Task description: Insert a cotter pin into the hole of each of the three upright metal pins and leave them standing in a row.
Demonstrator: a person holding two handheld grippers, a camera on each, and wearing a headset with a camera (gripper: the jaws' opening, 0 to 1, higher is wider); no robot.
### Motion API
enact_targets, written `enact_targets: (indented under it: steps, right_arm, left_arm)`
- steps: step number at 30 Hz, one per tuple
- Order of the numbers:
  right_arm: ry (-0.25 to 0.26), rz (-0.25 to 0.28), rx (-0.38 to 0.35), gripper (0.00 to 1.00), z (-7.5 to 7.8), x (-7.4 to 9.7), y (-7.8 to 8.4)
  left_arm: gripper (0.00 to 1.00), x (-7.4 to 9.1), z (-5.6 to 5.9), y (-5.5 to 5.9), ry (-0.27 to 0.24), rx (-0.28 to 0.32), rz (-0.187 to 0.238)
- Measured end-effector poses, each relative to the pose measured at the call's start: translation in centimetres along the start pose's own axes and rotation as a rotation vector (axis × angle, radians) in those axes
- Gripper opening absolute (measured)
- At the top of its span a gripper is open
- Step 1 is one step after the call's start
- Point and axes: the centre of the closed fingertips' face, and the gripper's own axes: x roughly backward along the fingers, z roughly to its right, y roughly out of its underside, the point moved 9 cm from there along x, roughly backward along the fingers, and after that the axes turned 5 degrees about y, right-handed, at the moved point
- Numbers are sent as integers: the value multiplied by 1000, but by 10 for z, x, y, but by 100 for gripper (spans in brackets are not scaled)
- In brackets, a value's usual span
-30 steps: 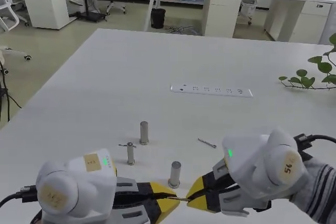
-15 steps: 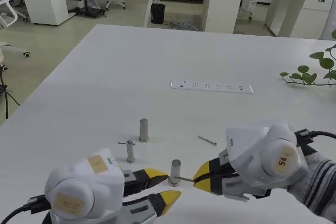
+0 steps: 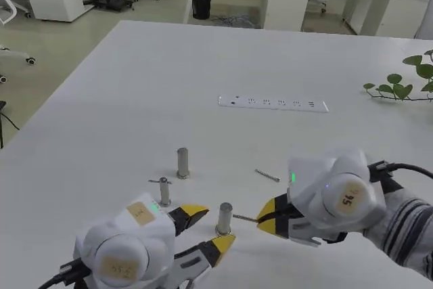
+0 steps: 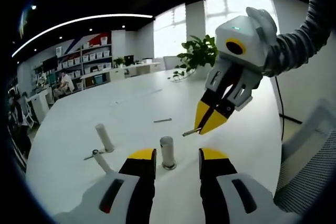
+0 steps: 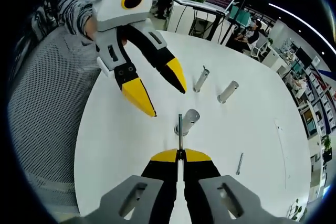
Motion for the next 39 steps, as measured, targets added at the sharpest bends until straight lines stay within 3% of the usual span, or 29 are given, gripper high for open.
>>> enact_targets:
  steps: [5,14,25,39]
  right_arm:
    - [13,-26,-1,0,5,-5,6]
    - [12,-32,-6,0,12,-14,10]
    - [-5,-31,-9,0,13,-22,10]
    - [-18,-31,5,0,14,-27,7]
  left_arm:
    - [30,-12,-3,7,-16,-12,-42]
    - [27,-30,-8,12,-44,14,-61]
    - [19,-49,-12,18,-72,66,-69]
    - [10,-57,-14,25,-79,95,-81]
